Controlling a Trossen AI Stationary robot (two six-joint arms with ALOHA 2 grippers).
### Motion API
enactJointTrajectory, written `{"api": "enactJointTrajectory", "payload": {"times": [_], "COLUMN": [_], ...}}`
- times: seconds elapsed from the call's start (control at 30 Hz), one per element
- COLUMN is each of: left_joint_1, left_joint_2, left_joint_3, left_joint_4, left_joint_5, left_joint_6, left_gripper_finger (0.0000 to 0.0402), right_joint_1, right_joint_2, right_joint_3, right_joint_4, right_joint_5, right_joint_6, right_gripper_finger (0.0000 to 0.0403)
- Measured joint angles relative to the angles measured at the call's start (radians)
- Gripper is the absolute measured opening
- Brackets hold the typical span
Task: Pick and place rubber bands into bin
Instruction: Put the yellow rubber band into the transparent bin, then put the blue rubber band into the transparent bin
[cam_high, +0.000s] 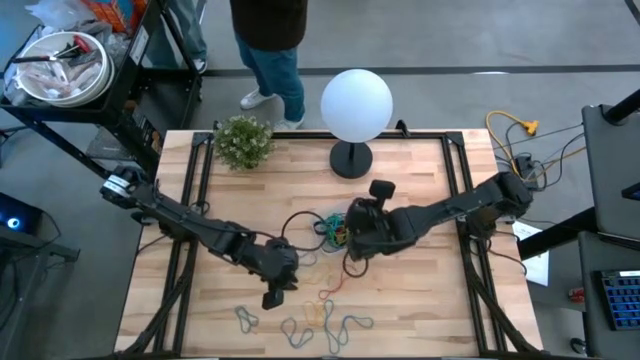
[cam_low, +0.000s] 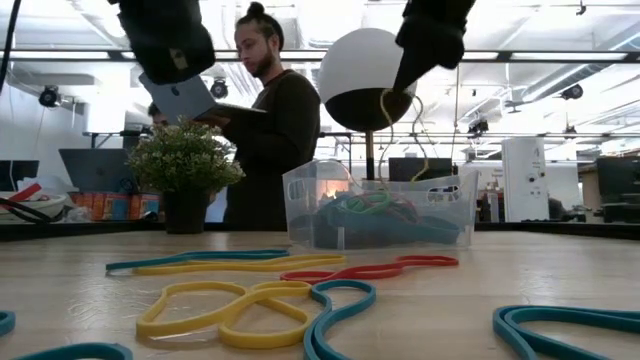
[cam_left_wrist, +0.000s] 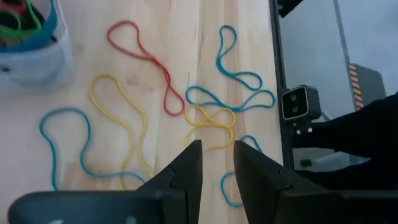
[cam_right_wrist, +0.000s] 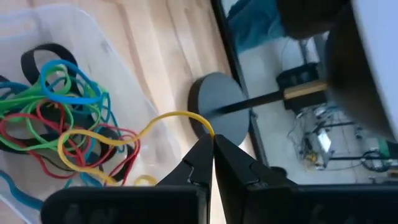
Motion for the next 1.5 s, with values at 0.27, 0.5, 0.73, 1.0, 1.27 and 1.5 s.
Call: {"api": "enactJointTrajectory", "payload": {"times": [0.27, 0.5, 0.73, 1.0, 1.27, 1.5], "left_joint_1": [-0.039, -0.054, -0.054, -0.052, -0.052, -0.052], "left_joint_2": [0.000, 0.000, 0.000, 0.000, 0.000, 0.000], "left_joint_3": [-0.043, -0.043, -0.043, -0.043, -0.043, -0.043], "left_joint_4": [-0.002, 0.002, 0.000, 0.001, 0.004, 0.009], "left_joint_5": [-0.020, -0.049, -0.076, -0.076, -0.076, -0.077], "left_joint_6": [-0.084, -0.083, -0.082, -0.077, -0.082, -0.109], "left_gripper_finger": [0.0075, 0.0075, 0.0075, 0.0075, 0.0075, 0.0075], "right_joint_1": [-0.052, -0.081, -0.086, -0.092, -0.108, -0.120], "right_joint_2": [0.000, 0.000, 0.000, 0.000, 0.000, 0.000], "right_joint_3": [-0.041, -0.105, -0.135, -0.136, -0.148, -0.144], "right_joint_4": [0.032, 0.162, 0.274, 0.308, 0.355, 0.354], "right_joint_5": [-0.088, -0.259, -0.318, -0.358, -0.372, -0.369], "right_joint_6": [-0.003, -0.030, -0.071, -0.071, -0.070, -0.063], "right_gripper_finger": [0.0008, 0.0008, 0.0009, 0.0009, 0.0022, 0.0085]}}
